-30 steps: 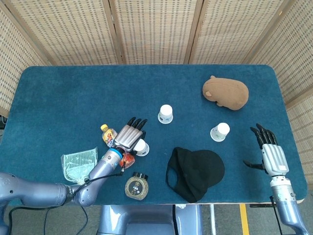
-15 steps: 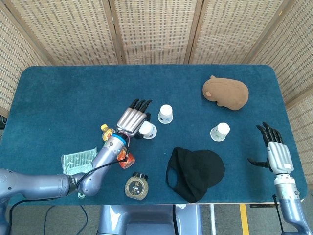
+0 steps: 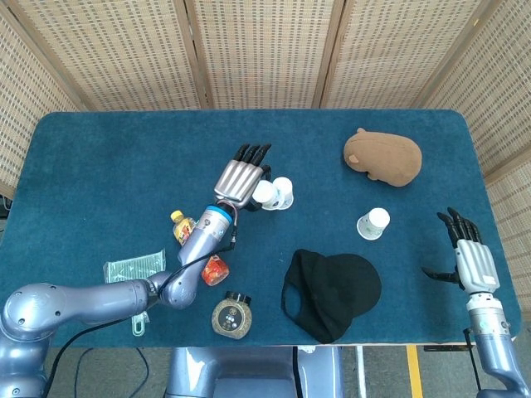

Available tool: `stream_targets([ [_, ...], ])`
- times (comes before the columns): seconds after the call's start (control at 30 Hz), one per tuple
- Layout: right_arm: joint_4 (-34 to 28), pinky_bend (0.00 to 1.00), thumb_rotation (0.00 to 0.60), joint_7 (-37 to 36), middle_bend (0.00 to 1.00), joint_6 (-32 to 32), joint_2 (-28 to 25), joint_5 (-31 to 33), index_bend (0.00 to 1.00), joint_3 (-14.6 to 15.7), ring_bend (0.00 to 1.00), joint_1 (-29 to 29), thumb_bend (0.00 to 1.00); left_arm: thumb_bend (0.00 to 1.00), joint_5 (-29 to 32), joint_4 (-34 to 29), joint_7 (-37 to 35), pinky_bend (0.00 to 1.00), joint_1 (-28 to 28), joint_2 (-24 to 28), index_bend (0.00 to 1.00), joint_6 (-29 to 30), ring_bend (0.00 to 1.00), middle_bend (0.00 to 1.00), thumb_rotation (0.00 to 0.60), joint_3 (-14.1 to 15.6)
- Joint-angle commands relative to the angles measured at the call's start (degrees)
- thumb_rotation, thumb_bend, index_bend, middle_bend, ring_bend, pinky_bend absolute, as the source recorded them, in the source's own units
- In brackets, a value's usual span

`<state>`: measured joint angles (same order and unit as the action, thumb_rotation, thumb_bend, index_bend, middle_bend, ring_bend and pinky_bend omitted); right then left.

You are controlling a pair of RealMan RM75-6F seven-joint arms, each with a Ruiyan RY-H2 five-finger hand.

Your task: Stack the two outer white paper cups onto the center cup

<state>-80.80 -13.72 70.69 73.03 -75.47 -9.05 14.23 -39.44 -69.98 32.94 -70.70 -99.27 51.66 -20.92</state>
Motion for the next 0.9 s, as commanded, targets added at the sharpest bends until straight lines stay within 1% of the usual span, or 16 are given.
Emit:
stream_targets([
  [0.03, -0.5, 0.00, 0.600, -0.3, 0.00, 0.0, -0.2, -0.5, 0.12, 0.2, 0.00, 0.0, 0.12, 0.23, -0.5, 8.8, -1.9, 0.02, -3.9, -4.6, 0.45, -2.9, 0.00, 0.00, 0.600, -2.3],
  [0.27, -0.4, 0.00, 0.600, -1.3, 0.00, -0.2, -0.5, -0.4, 0.12, 0.1, 0.00, -0.1, 0.12, 0.22, -0.4, 17.0, -2.9, 0.02, -6.9, -7.9, 0.45, -6.4, 0.00, 0.00, 0.600, -3.3],
  [0.4, -0.6, 0.00, 0.600, -1.8, 0.00, 0.2, -0.7, -0.6, 0.12, -0.1, 0.00, -0.2, 0.12, 0.21, 0.9, 21.8, -4.0, 0.02, -8.7, -9.9, 0.43, -10.7, 0.00, 0.00, 0.600, -4.0],
  [0.47, -0.5, 0.00, 0.600, -2.1, 0.00, 0.3, -0.8, -0.5, 0.12, -0.2, 0.00, -0.2, 0.12, 0.20, 1.4, 24.2, -3.9, 0.01, -9.4, -11.1, 0.38, -12.3, 0.00, 0.00, 0.600, -3.8],
  [0.53, -0.3, 0.00, 0.600, -2.3, 0.00, 0.2, -0.8, -0.3, 0.12, -0.3, 0.00, -0.2, 0.12, 0.13, 1.8, 26.1, -3.8, 0.00, -9.9, -12.0, 0.23, -13.2, 0.00, 0.00, 0.600, -3.7],
  [0.6, -0.1, 0.00, 0.600, -2.6, 0.00, 0.0, -0.8, -0.1, 0.12, -0.3, 0.00, -0.3, 0.12, 0.06, 2.1, 27.4, -4.0, 0.00, -10.2, -12.8, 0.14, -13.6, 0.00, 0.00, 0.600, -3.9],
  [0.63, 0.0, 0.00, 0.600, -2.6, 0.00, -0.1, -0.8, 0.0, 0.12, -0.3, 0.00, -0.3, 0.12, 0.05, 2.1, 27.9, -4.6, 0.00, -10.2, -13.2, 0.12, -13.5, 0.00, 0.00, 0.600, -4.1],
  [0.7, 0.2, 0.00, 0.600, -2.7, 0.00, -0.2, -0.8, 0.1, 0.12, -0.3, 0.00, -0.2, 0.12, 0.05, 1.6, 28.1, -5.7, 0.00, -9.8, -13.3, 0.11, -13.1, 0.00, 0.00, 0.600, -4.4],
  [0.77, 0.3, 0.00, 0.600, -2.7, 0.00, -0.3, -0.8, 0.0, 0.12, -0.2, 0.00, -0.3, 0.12, 0.05, 0.8, 26.4, -7.5, 0.00, -8.5, -12.6, 0.11, -11.7, 0.00, 0.00, 0.600, -4.7],
  [0.83, 0.3, 0.00, 0.600, -2.8, 0.00, -0.3, -0.9, 0.0, 0.12, -0.2, 0.00, -0.3, 0.12, 0.05, -0.6, 23.2, -9.0, 0.00, -6.5, -11.2, 0.11, -9.4, 0.00, 0.00, 0.600, -4.4],
  [0.9, 0.3, 0.00, 0.600, -2.8, 0.00, -0.2, -0.9, 0.1, 0.12, -0.2, 0.00, -0.4, 0.12, 0.05, -2.7, 18.1, -9.8, 0.00, -3.6, -8.9, 0.12, -6.0, 0.00, 0.00, 0.600, -3.4],
])
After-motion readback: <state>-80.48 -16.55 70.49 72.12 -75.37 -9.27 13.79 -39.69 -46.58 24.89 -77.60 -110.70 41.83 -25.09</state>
